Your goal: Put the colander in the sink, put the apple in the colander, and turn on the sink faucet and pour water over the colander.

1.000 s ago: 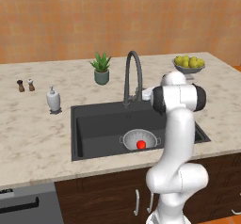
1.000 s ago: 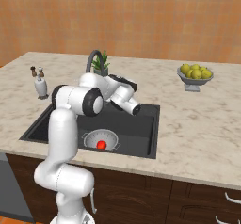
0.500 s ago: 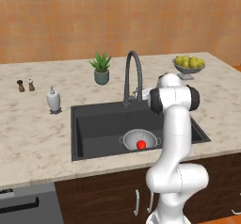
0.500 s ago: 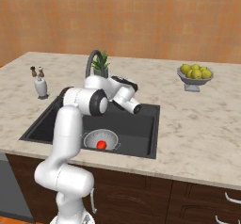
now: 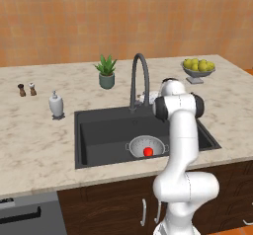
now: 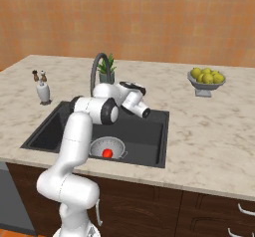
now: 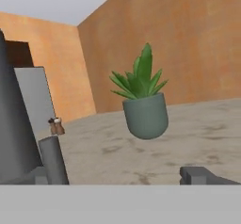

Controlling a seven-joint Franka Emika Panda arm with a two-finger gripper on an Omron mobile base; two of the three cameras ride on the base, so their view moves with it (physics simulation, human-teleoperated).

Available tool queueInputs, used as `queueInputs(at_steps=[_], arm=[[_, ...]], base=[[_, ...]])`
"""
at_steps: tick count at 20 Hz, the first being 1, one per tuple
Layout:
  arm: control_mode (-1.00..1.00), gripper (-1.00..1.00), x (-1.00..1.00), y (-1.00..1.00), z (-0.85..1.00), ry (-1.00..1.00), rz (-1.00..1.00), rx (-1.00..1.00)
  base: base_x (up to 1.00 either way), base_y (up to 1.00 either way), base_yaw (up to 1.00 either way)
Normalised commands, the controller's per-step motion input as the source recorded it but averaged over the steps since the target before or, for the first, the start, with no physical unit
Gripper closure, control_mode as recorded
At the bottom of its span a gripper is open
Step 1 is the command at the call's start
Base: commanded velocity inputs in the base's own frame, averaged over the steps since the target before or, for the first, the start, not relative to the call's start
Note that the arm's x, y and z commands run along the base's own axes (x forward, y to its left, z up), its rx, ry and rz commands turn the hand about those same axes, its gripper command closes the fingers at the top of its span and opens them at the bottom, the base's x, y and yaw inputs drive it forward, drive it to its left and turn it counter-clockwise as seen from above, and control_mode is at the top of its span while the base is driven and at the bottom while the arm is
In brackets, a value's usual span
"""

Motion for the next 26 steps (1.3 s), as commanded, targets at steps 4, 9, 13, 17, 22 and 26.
queueInputs(at_steps=[4,9,13,17,22,26], arm=[[-1.0,1.0,0.22,0.0,-0.06,0.04,0.0,0.0],[-1.0,1.0,0.08,-0.15,0.0,0.04,-0.04,0.0],[-1.0,1.0,0.03,-0.55,0.0,0.03,-0.13,0.0],[-1.0,1.0,0.0,-0.74,0.0,0.04,-0.18,0.0],[-1.0,1.0,0.0,-0.94,0.0,0.05,-0.22,0.0],[-1.0,1.0,0.0,-1.0,0.0,0.07,-0.21,0.0]], base=[[0.0,0.0,0.0],[0.0,0.0,0.0],[0.0,0.0,0.0],[0.0,0.0,0.0],[0.0,0.0,0.0],[0.0,0.0,0.0]])
